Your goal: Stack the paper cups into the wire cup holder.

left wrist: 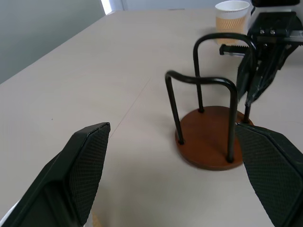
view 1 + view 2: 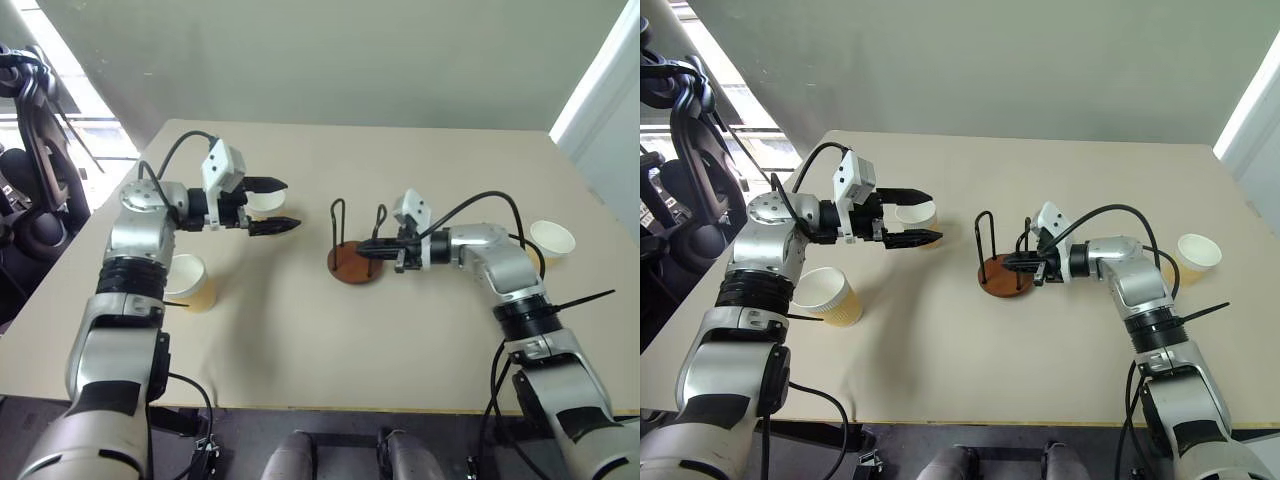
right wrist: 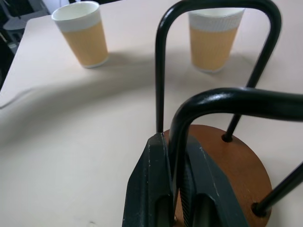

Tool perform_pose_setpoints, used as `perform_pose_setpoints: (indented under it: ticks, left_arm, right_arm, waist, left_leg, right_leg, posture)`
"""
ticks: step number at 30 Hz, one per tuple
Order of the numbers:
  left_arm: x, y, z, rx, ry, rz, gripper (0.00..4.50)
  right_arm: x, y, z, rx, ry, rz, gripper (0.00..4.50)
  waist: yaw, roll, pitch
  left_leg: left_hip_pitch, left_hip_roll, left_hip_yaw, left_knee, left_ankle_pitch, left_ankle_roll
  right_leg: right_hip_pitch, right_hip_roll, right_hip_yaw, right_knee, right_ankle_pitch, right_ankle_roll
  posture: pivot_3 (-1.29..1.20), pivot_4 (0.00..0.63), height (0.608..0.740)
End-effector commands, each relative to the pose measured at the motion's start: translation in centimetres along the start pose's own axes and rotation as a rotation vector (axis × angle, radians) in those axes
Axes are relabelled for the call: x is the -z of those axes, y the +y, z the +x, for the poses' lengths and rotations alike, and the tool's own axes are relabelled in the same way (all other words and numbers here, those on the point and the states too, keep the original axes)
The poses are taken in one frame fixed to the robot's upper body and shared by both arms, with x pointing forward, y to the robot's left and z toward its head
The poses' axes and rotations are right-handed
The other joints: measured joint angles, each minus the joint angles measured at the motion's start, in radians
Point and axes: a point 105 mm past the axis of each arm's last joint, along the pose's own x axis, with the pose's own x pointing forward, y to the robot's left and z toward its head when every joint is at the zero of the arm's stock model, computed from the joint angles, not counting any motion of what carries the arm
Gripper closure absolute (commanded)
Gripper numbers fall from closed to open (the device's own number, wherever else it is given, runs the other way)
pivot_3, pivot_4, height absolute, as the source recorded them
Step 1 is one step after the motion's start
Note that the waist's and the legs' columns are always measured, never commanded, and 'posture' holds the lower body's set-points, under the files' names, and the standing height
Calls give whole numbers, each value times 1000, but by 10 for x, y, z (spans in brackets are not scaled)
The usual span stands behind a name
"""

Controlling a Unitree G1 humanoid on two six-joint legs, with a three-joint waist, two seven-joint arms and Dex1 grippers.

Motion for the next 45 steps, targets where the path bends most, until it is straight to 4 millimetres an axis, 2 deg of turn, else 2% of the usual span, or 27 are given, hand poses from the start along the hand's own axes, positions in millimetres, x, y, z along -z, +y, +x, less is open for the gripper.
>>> perform_pose_setpoints:
  ticks: [1, 9, 22, 26, 31, 35, 45]
  left_arm:
    - [-18, 5, -3, -10, -25, 46, 0]
    - [-18, 5, -3, -9, -25, 44, 0]
    - [-18, 4, -2, -4, -23, 64, 0]
    - [-18, 4, -2, 1, -23, 55, 0]
    - [-17, 4, -1, -3, -12, 48, 0]
    - [-15, 4, -1, -1, 0, 36, 0]
    - [-11, 6, -1, -16, 28, 62, 0]
  right_arm:
    - [-13, 9, 0, -42, -28, -52, 4441]
    - [-9, 7, 0, -43, -7, -66, 4441]
    - [-8, -9, -4, -28, 34, -106, 4441]
    - [-7, -7, -6, -44, 40, -125, 3417]
    - [-6, -6, -8, -49, 50, -134, 3417]
    - [-4, -9, -17, -51, 86, -126, 3417]
    - [-10, -33, -59, 25, 166, -162, 3417]
  waist:
    - [-1, 0, 0]
    - [-1, 0, 0]
    - [-1, 0, 0]
    - [-1, 0, 0]
    - [-1, 0, 0]
    - [-1, 0, 0]
    - [-1, 0, 0]
  left_leg:
    - [0, 0, 0, 0, 0, 0]
    - [0, 0, 0, 0, 0, 0]
    - [0, 0, 0, 0, 0, 0]
    - [0, 0, 0, 0, 0, 0]
    - [0, 0, 0, 0, 0, 0]
    - [0, 0, 0, 0, 0, 0]
    - [0, 0, 0, 0, 0, 0]
  right_leg:
    - [0, 0, 0, 0, 0, 0]
    - [0, 0, 0, 0, 0, 0]
    - [0, 0, 0, 1, 0, 0]
    - [0, 0, 0, 0, 0, 0]
    - [0, 0, 0, 1, 0, 0]
    - [0, 0, 0, 1, 1, -1]
    - [0, 0, 0, 1, 1, -1]
  posture:
    - [0, 150, 740]
    - [0, 150, 740]
    - [0, 150, 740]
    - [0, 150, 740]
    - [0, 150, 740]
    - [0, 150, 740]
    - [0, 150, 740]
